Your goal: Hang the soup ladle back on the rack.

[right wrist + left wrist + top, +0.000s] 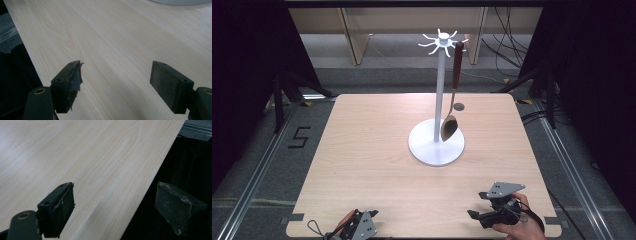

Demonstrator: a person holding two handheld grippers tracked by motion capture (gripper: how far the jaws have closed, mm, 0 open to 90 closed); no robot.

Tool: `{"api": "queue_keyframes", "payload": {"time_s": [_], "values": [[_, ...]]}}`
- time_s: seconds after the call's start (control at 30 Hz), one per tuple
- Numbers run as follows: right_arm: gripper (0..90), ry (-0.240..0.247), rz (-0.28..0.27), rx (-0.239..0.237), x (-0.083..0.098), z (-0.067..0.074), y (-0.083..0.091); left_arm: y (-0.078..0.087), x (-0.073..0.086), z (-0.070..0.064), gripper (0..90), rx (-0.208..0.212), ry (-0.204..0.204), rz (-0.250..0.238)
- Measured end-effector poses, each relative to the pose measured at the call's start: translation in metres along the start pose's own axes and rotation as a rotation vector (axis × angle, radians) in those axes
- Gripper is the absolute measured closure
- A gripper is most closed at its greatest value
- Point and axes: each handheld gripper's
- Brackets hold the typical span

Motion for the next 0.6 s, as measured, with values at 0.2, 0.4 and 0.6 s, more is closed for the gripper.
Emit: {"api": "queue_keyframes", "payload": {"time_s": [0.2,0.4,0.6], "values": [[26.0,0.0,0.001,-0.007,0.0024,-0.0005,-0.0007,-0.0001,0.0,0.0,15.0,-0.001,0.002,-0.002],[26.0,-0.019,0.003,-0.013,0.0029,0.0024,-0.0015,-0.0001,-0.0001,0.0,15.0,-0.001,0.003,-0.003],[26.0,0.002,0.012,-0.011,0.0031,0.0012,-0.0015,0.0,-0.0001,0.0,15.0,-0.003,0.002,-0.004]]}}
Point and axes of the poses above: each handheld gripper's, and its own axes: y roughly backward along the jaws, x roughly out of its underside, z roughly to its left, and after that the axes turned 12 degrees about y, right-handed
